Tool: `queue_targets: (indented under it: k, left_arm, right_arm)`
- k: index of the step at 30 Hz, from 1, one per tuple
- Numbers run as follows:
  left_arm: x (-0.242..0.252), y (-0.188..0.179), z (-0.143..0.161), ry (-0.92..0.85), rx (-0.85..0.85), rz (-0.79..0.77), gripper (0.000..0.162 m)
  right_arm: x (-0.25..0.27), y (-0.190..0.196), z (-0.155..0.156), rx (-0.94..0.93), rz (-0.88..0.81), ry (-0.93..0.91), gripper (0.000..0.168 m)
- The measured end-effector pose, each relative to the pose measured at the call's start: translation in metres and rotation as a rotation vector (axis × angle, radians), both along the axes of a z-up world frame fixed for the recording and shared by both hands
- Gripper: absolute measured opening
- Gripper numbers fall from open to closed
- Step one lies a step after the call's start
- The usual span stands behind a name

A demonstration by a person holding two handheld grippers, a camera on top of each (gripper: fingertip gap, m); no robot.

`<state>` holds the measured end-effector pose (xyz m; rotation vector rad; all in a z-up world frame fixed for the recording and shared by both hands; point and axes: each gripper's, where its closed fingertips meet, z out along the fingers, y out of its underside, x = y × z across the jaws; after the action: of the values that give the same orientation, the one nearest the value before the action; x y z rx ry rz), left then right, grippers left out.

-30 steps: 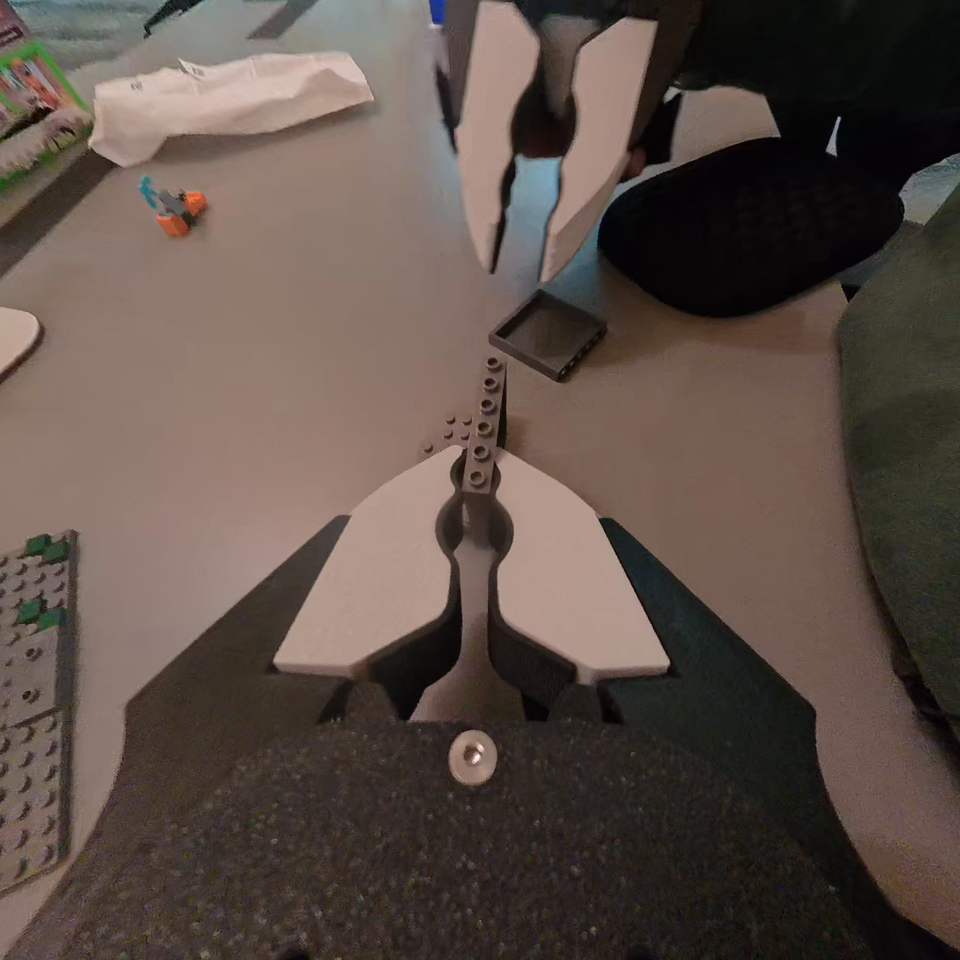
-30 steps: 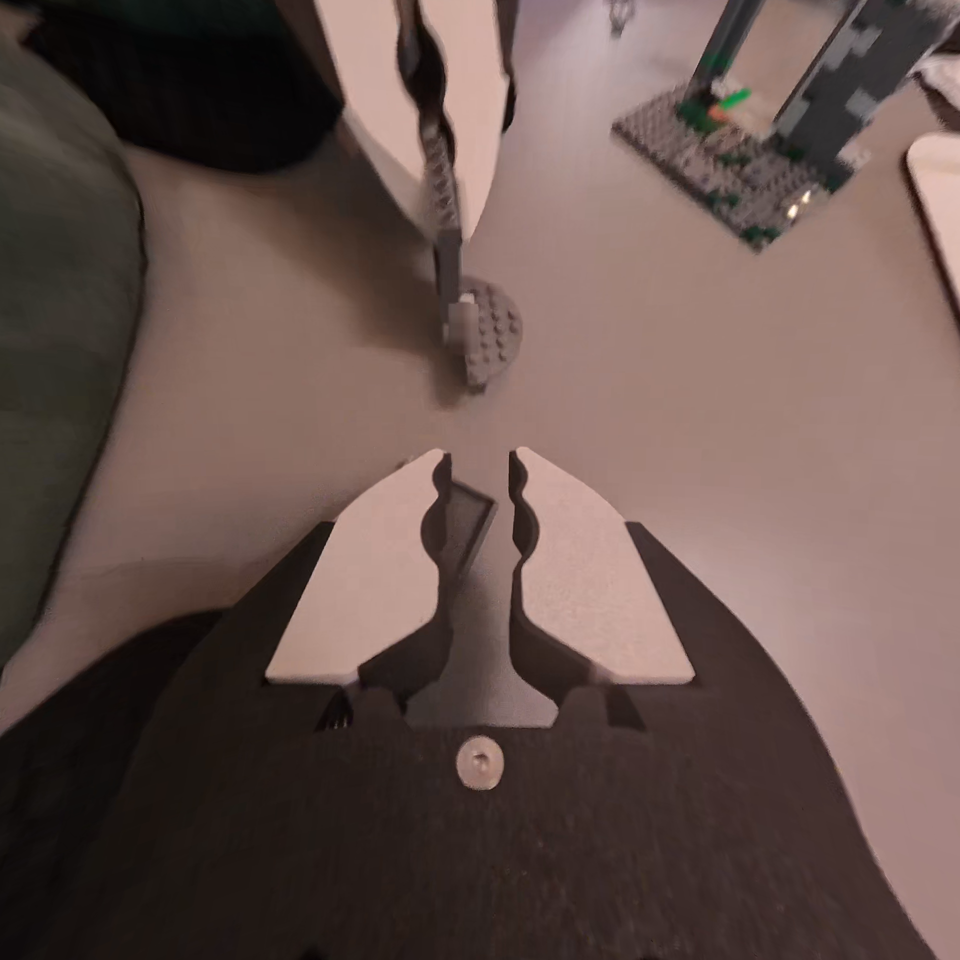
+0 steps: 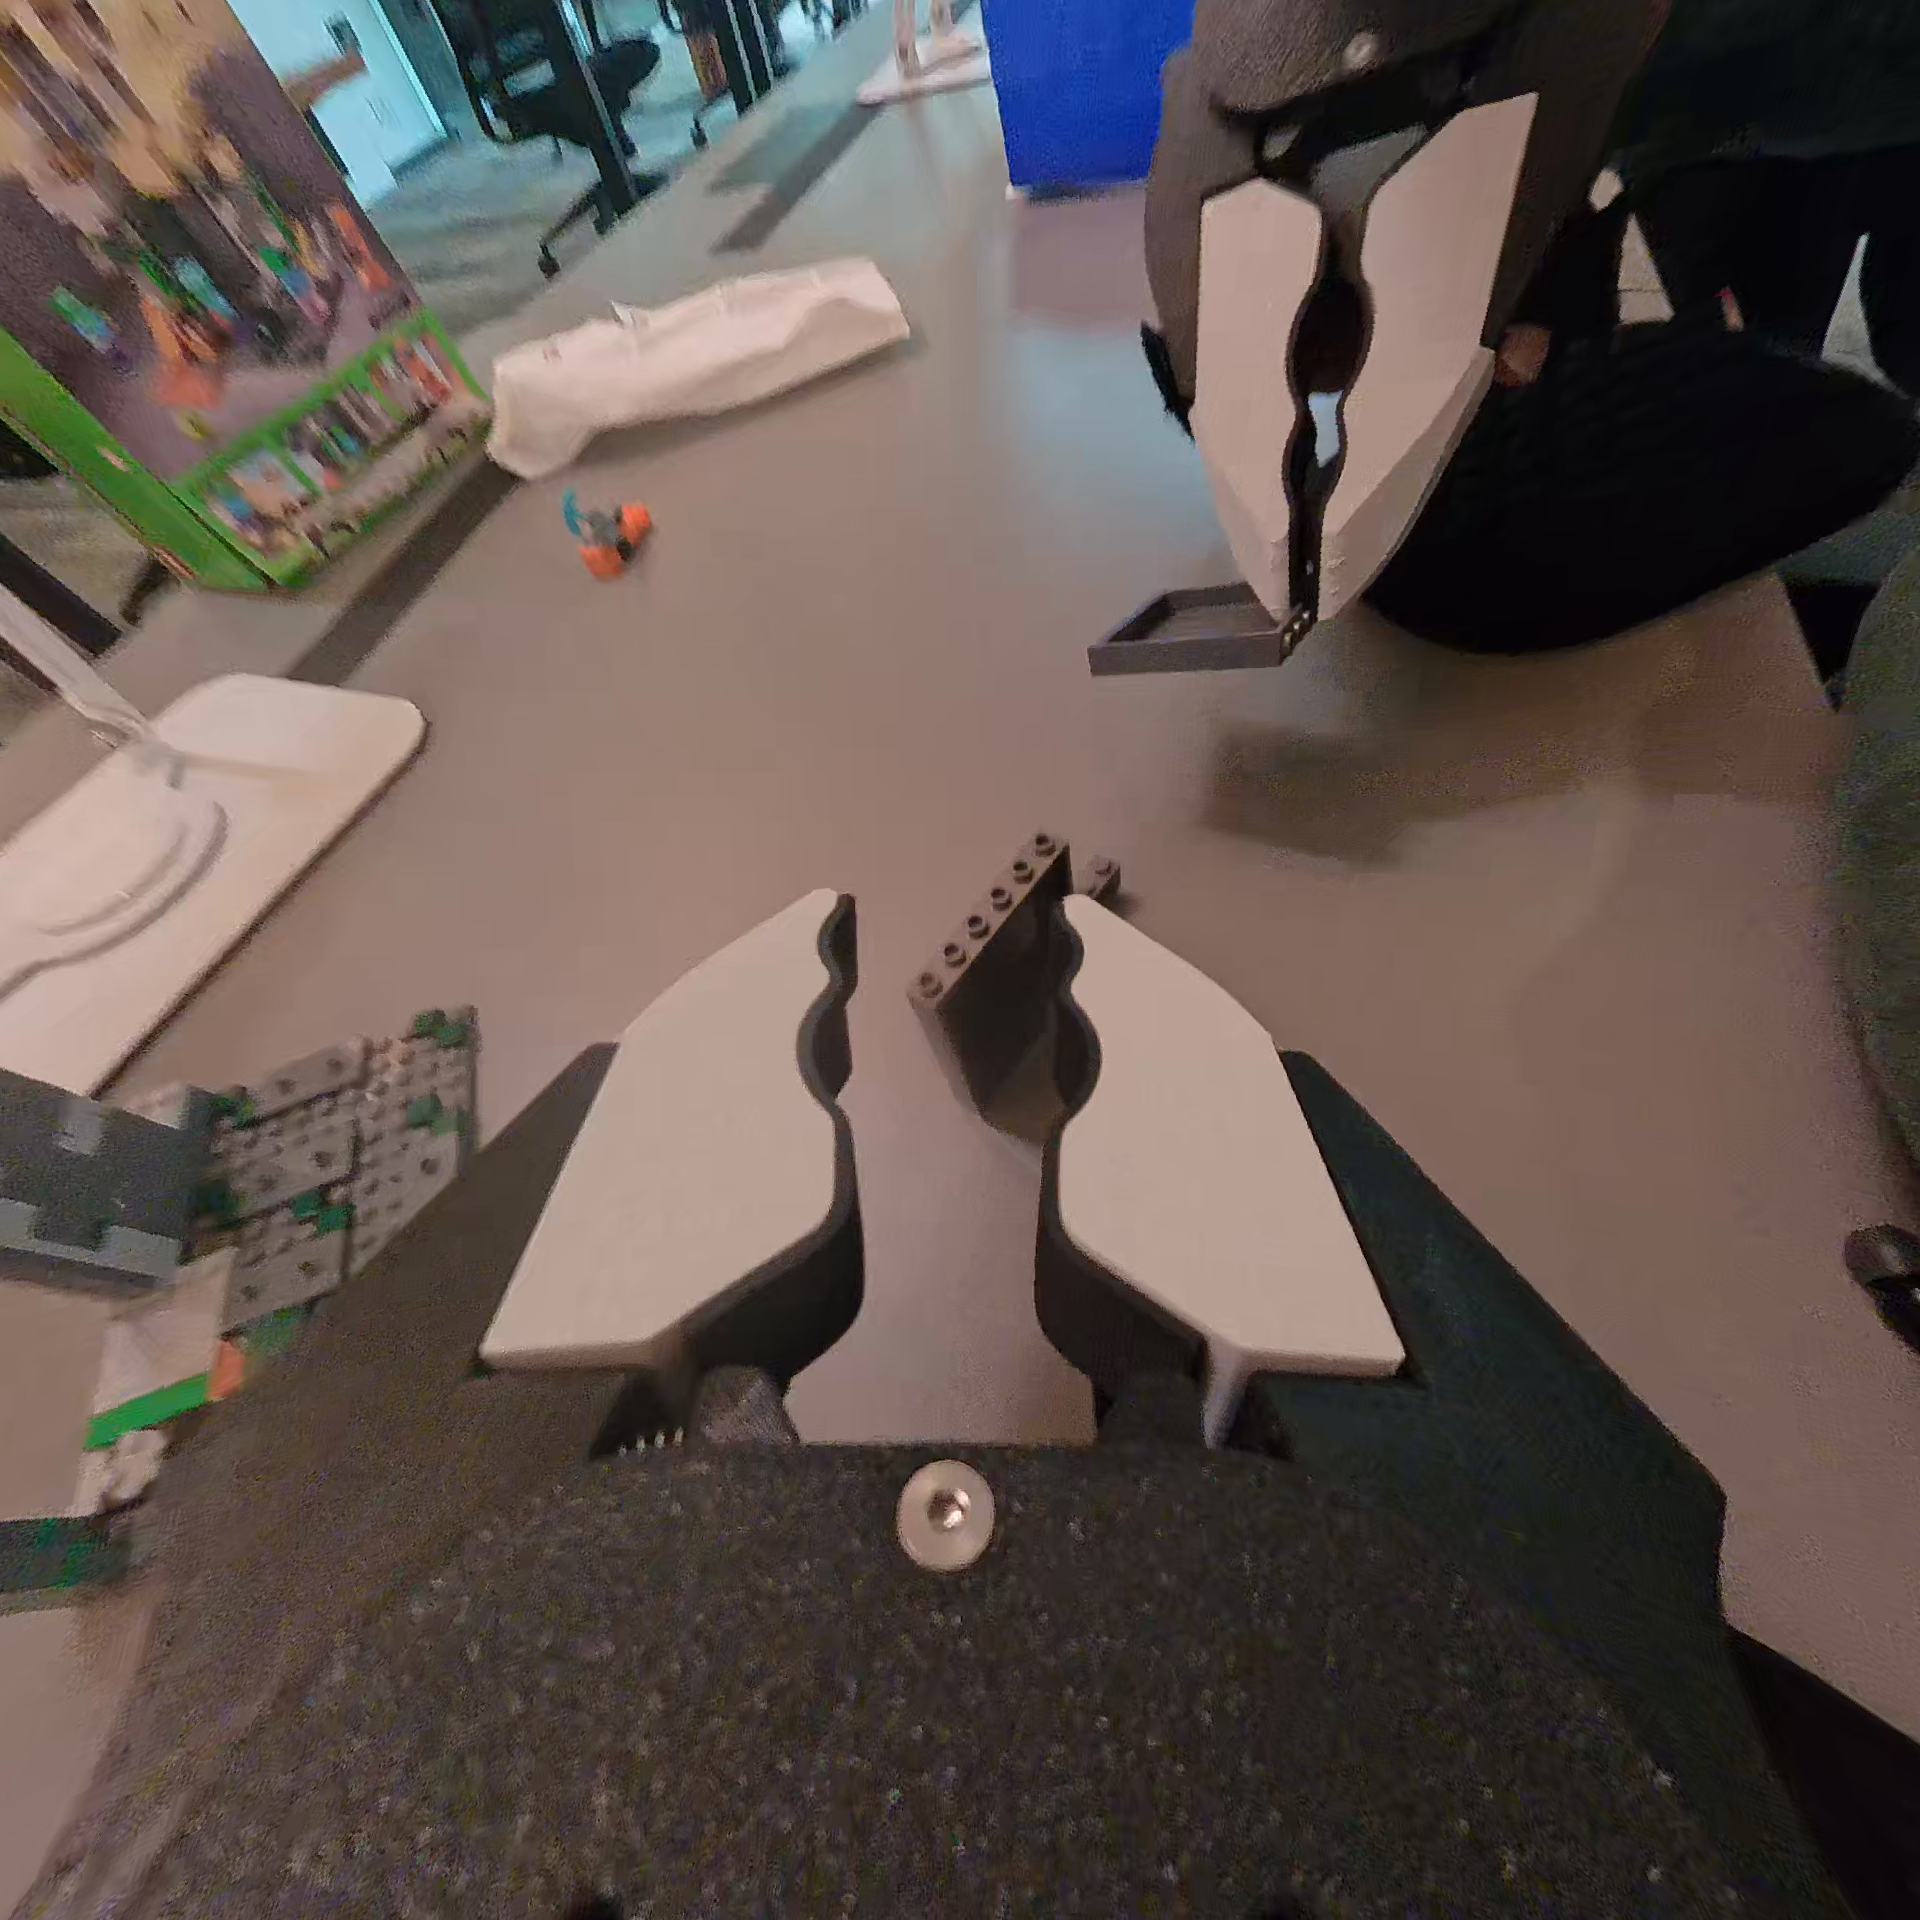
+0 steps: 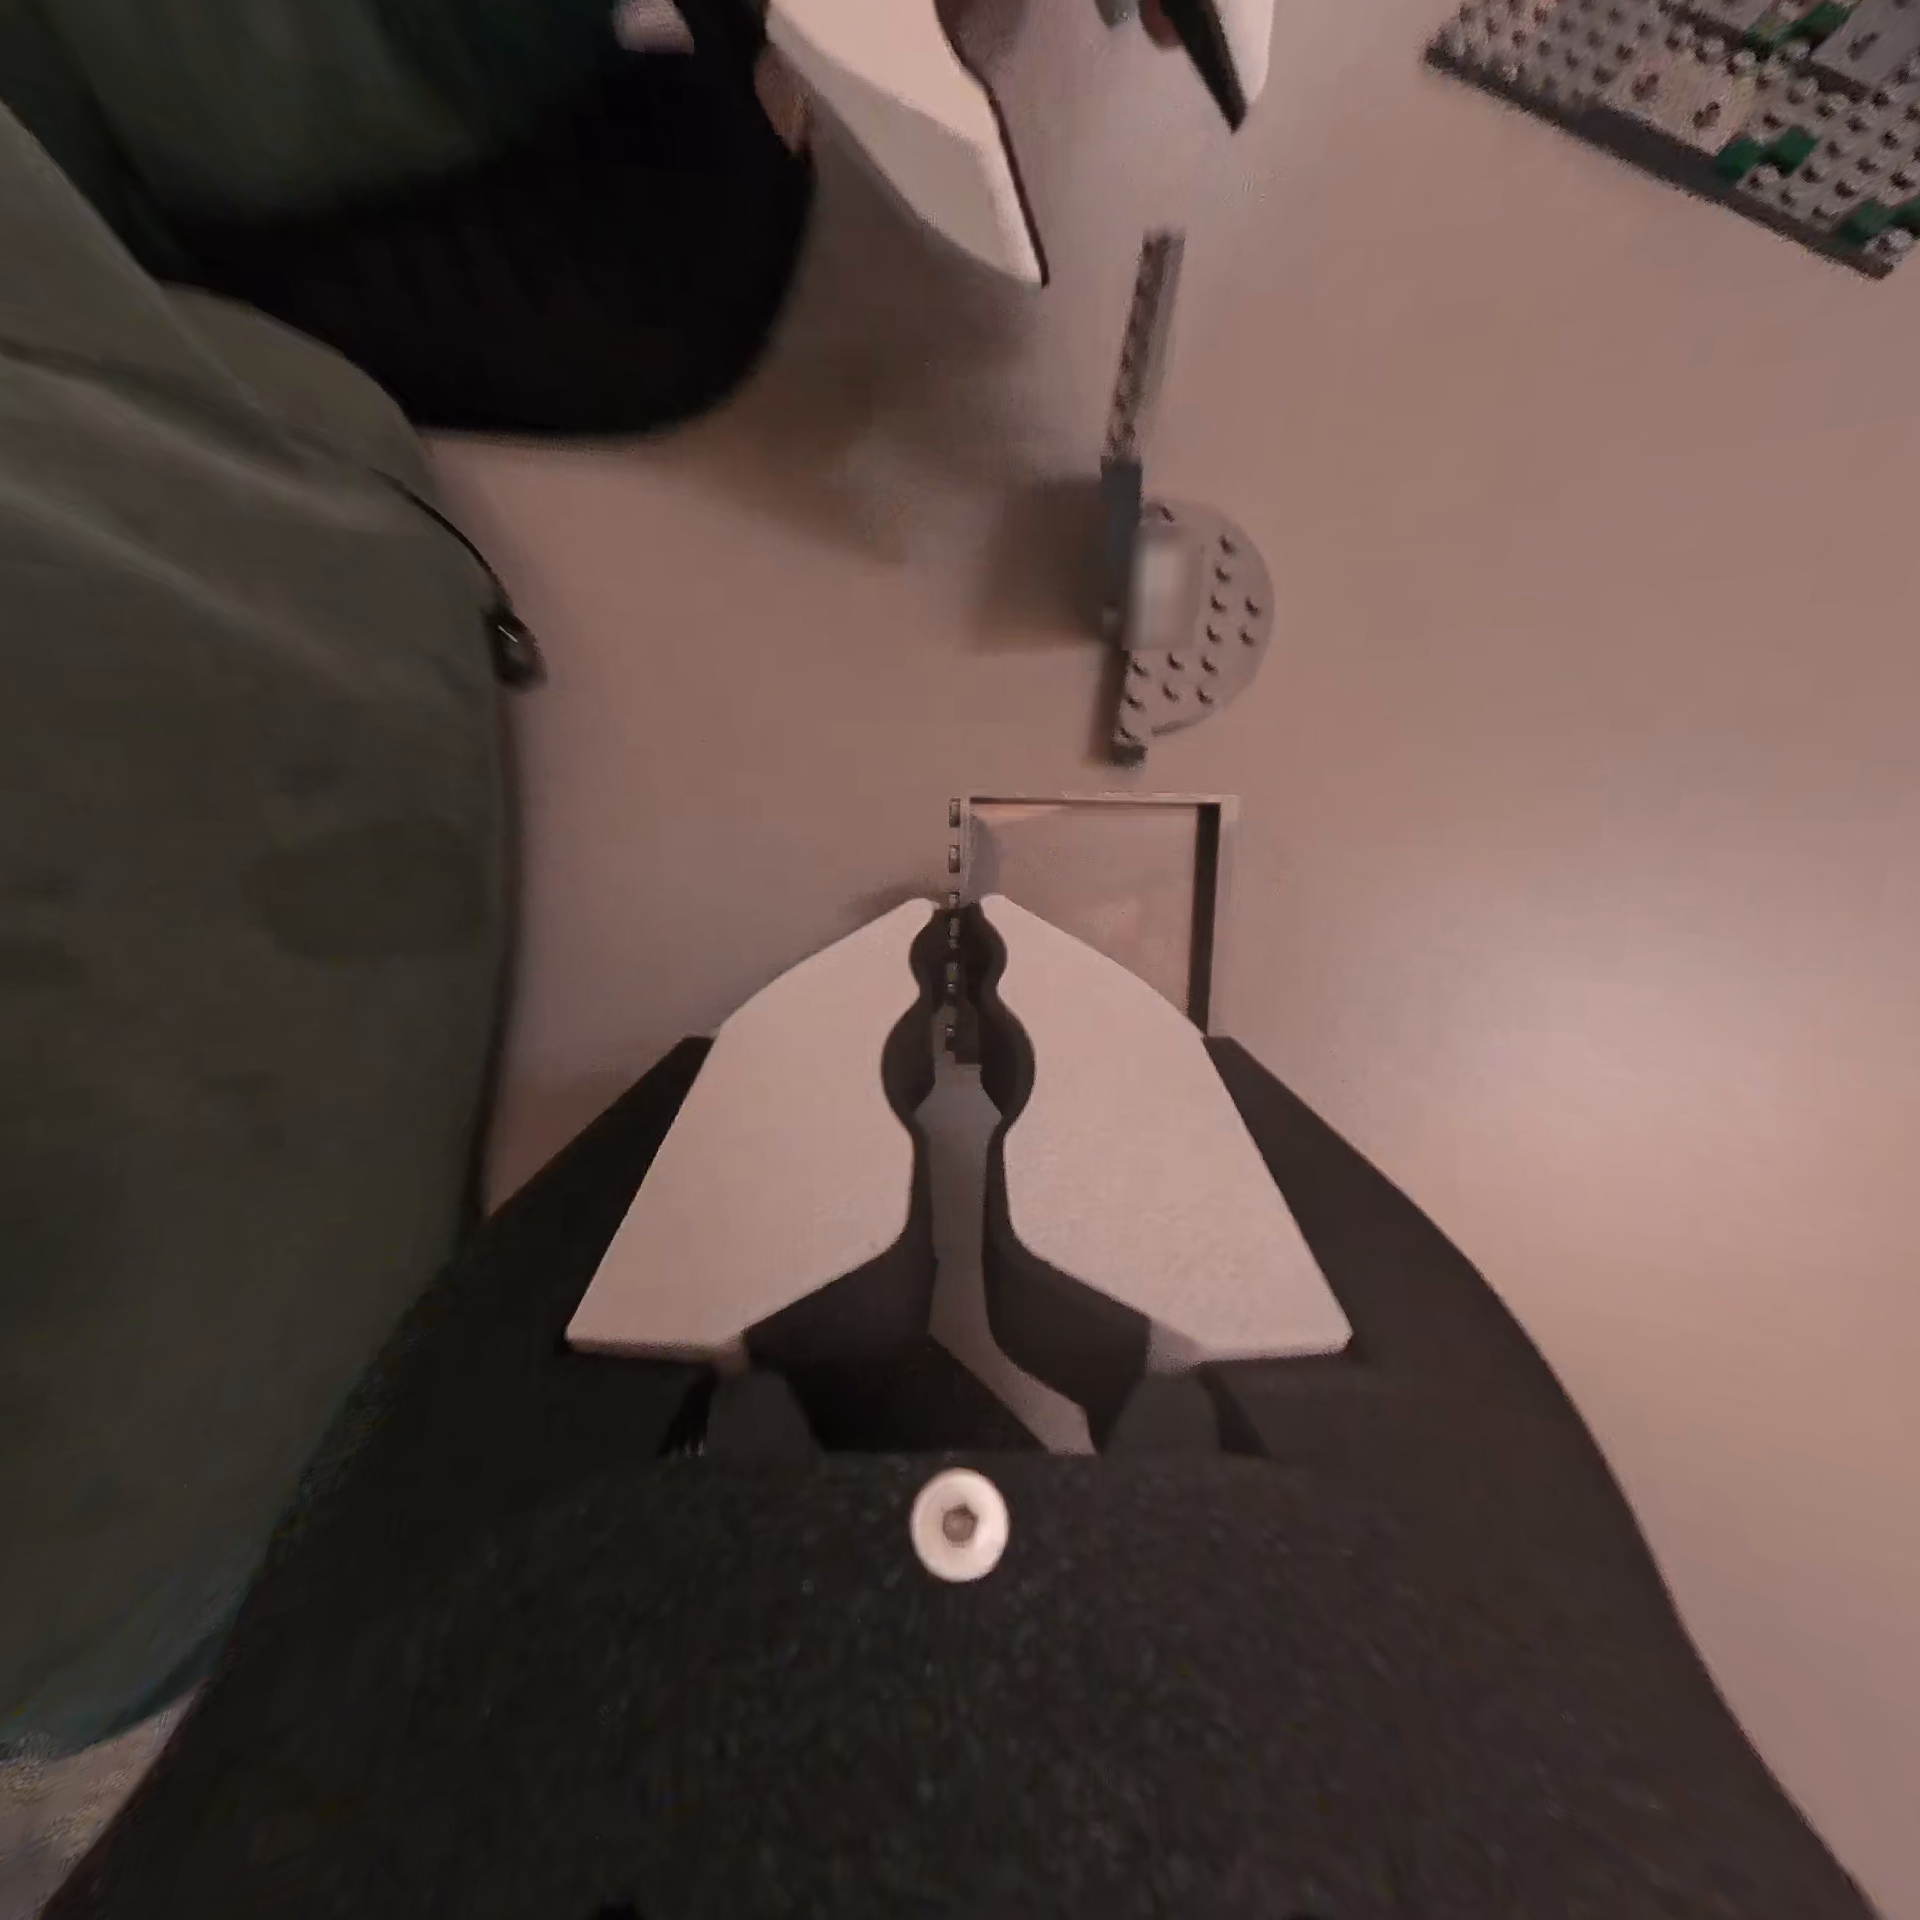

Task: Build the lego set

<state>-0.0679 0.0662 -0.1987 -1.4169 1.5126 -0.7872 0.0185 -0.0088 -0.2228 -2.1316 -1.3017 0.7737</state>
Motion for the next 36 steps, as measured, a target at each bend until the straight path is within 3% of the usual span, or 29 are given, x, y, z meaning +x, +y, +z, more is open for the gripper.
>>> queue_targets:
  k: [1, 6, 11, 14, 19, 23, 31, 36]
  left_arm:
    - [0.0, -0.003, 0.009, -0.026, 0.025, -0.003, 0.035]
    - [0.01, -0.044, 0.039, -0.095, 0.098, -0.041, 0.03]
    - [0.023, -0.072, 0.057, -0.225, 0.09, 0.062, 0.037]
    - [0.028, -0.077, 0.066, -0.276, 0.238, 0.171, 0.046]
    - [0.028, -0.081, 0.084, -0.297, 0.504, 0.349, 0.047]
    - [0.026, -0.087, 0.08, -0.273, 0.559, 0.373, 0.031]
    - [0.023, -0.105, 0.049, -0.216, 0.32, 0.233, 0.012]
    - [0.011, -0.113, 0.041, -0.209, 0.074, 0.06, 0.008]
  right_arm:
    - [-0.004, -0.002, 0.009, -0.032, -0.008, 0.059, 0.003]
    - [-0.027, -0.009, 0.063, -0.113, -0.048, 0.407, 0.003]
    - [-0.04, -0.001, 0.115, -0.123, -0.215, 0.834, 0.003]
    - [-0.044, -0.001, 0.137, -0.192, -0.309, 1.104, 0.002]
    - [-0.057, -0.01, 0.146, -0.29, -0.384, 1.343, 0.002]
    - [-0.07, -0.023, 0.138, -0.325, -0.402, 1.304, 0.002]
    - [-0.069, -0.032, 0.112, -0.346, -0.426, 1.157, 0.003]
    - [-0.07, -0.047, 0.095, -0.319, -0.283, 0.916, 0.008]
